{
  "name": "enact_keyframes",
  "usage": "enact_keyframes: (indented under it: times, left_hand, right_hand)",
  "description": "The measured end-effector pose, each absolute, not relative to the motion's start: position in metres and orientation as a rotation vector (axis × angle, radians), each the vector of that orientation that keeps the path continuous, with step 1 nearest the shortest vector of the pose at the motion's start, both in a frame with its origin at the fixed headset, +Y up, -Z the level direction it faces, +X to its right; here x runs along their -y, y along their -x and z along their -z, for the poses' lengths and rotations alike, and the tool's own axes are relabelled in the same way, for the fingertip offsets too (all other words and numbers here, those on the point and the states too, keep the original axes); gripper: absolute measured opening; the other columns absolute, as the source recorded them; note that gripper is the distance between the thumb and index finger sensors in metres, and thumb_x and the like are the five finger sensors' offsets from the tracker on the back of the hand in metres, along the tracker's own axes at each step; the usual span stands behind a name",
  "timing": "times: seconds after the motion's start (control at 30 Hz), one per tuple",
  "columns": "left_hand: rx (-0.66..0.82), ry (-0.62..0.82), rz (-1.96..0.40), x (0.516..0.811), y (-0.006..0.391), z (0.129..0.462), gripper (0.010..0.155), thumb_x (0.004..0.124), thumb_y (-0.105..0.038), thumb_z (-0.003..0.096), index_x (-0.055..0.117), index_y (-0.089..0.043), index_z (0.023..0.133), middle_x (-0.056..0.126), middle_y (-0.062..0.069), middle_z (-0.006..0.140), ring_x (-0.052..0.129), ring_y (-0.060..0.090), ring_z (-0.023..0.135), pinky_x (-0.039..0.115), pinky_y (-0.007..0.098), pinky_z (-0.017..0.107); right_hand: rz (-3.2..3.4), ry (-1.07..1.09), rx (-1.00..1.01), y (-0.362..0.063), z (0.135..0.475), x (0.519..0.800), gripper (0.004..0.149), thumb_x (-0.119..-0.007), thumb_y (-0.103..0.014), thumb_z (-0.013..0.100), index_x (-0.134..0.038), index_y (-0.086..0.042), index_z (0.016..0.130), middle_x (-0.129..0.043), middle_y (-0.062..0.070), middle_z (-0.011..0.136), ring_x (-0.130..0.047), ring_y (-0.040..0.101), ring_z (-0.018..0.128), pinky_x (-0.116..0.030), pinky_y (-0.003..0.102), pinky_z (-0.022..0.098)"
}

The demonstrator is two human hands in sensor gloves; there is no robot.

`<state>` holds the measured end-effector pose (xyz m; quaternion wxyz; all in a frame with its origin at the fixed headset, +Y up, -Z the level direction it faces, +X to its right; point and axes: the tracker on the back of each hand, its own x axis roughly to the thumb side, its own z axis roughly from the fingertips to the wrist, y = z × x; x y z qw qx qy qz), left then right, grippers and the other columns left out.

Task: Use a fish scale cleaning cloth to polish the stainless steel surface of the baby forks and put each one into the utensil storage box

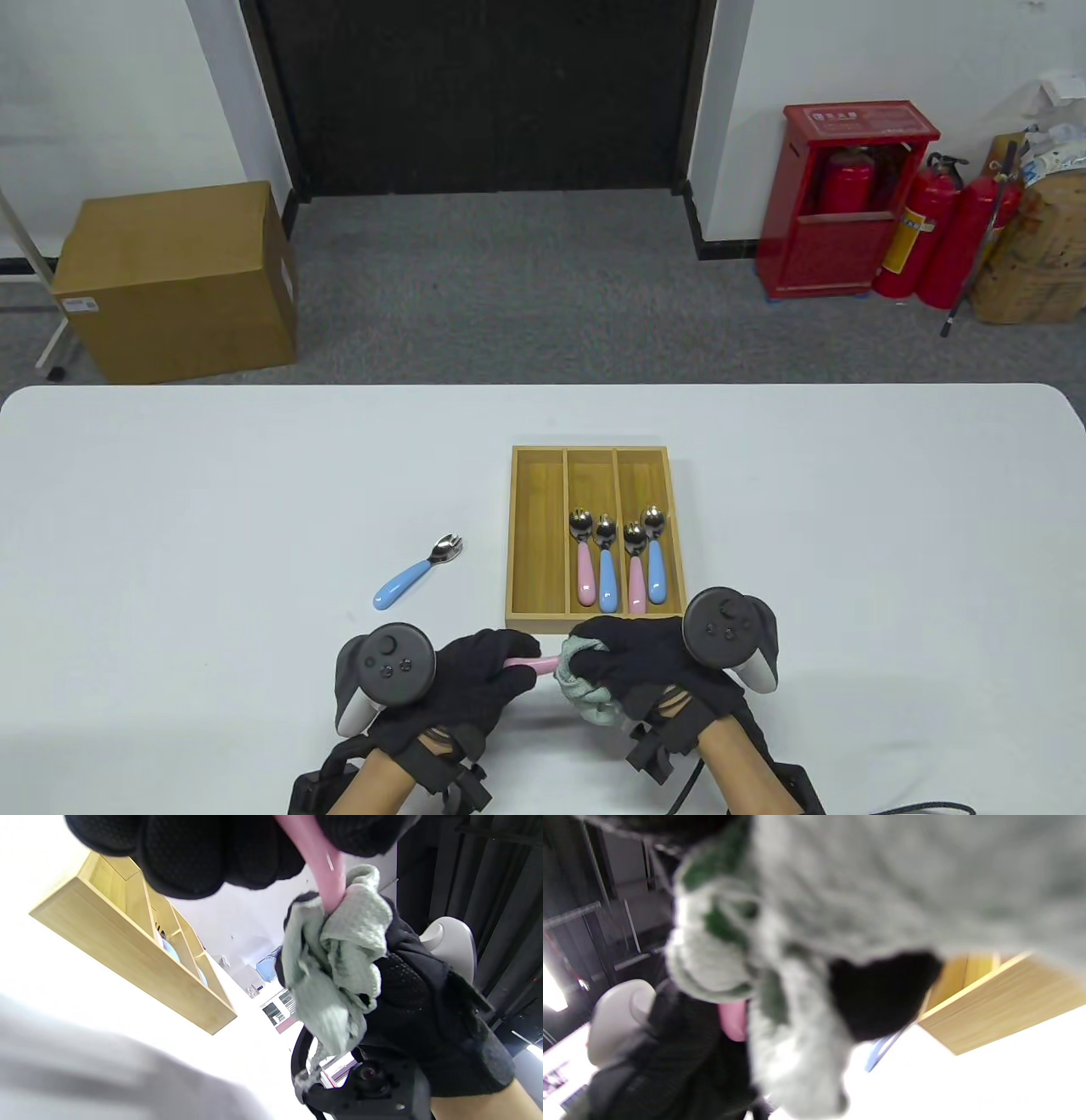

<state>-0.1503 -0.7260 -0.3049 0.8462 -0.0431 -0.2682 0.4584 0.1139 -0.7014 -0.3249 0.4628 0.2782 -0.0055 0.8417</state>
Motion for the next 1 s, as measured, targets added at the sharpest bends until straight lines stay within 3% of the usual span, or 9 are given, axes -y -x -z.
enact_keyframes:
  times: [0.13, 0.3, 0.43, 0.7, 0.83, 1.0]
  left_hand:
    - [0.564, 0.089, -0.978, 0.728, 0.155, 0.309, 0.055, 0.075, -0.049, 0.0472, 0.075, -0.019, 0.093, 0.086, 0.008, 0.074, 0.092, 0.025, 0.059, 0.068, 0.060, 0.061]
    - [0.601, 0.101, -0.941, 0.730, 0.152, 0.308, 0.054, 0.077, -0.049, 0.0462, 0.077, -0.019, 0.092, 0.087, 0.009, 0.072, 0.092, 0.026, 0.057, 0.068, 0.060, 0.061]
    - [0.628, 0.045, -0.839, 0.723, 0.150, 0.306, 0.054, 0.078, -0.049, 0.0456, 0.078, -0.019, 0.091, 0.088, 0.009, 0.072, 0.093, 0.026, 0.057, 0.069, 0.060, 0.061]
    - [0.600, 0.045, -0.715, 0.721, 0.150, 0.306, 0.056, 0.078, -0.047, 0.0461, 0.075, -0.019, 0.094, 0.086, 0.009, 0.077, 0.092, 0.028, 0.062, 0.067, 0.061, 0.062]
    - [0.586, 0.037, -0.695, 0.719, 0.149, 0.306, 0.056, 0.078, -0.044, 0.0466, 0.073, -0.020, 0.097, 0.084, 0.009, 0.080, 0.091, 0.029, 0.066, 0.066, 0.061, 0.063]
    - [0.565, 0.030, -0.709, 0.722, 0.150, 0.308, 0.055, 0.078, -0.043, 0.0467, 0.072, -0.022, 0.097, 0.083, 0.008, 0.081, 0.091, 0.028, 0.067, 0.066, 0.061, 0.063]
  right_hand:
    - [-2.095, -0.668, 0.048, -0.110, 0.324, 0.702, 0.050, -0.091, -0.042, 0.032, -0.097, -0.004, 0.065, -0.108, 0.019, 0.036, -0.107, 0.019, 0.001, -0.088, 0.030, -0.007]
    - [-2.083, -0.834, -0.125, -0.099, 0.321, 0.703, 0.047, -0.092, -0.027, 0.032, -0.092, -0.007, 0.074, -0.103, 0.025, 0.056, -0.107, 0.031, 0.019, -0.090, 0.041, 0.008]
    - [-2.159, -0.890, -0.120, -0.089, 0.316, 0.702, 0.049, -0.090, -0.020, 0.032, -0.088, -0.009, 0.079, -0.098, 0.024, 0.065, -0.105, 0.036, 0.030, -0.088, 0.047, 0.017]
    - [-2.360, -0.814, 0.151, -0.090, 0.314, 0.698, 0.049, -0.091, -0.031, 0.030, -0.093, -0.006, 0.073, -0.103, 0.024, 0.049, -0.104, 0.025, 0.011, -0.086, 0.038, 0.002]
    - [-2.443, -0.753, 0.235, -0.096, 0.317, 0.695, 0.051, -0.090, -0.041, 0.031, -0.095, -0.007, 0.068, -0.105, 0.017, 0.038, -0.101, 0.018, 0.002, -0.084, 0.033, -0.005]
    - [-2.436, -0.695, 0.273, -0.100, 0.318, 0.697, 0.050, -0.087, -0.044, 0.032, -0.096, -0.009, 0.066, -0.106, 0.015, 0.036, -0.101, 0.017, 0.001, -0.084, 0.032, -0.005]
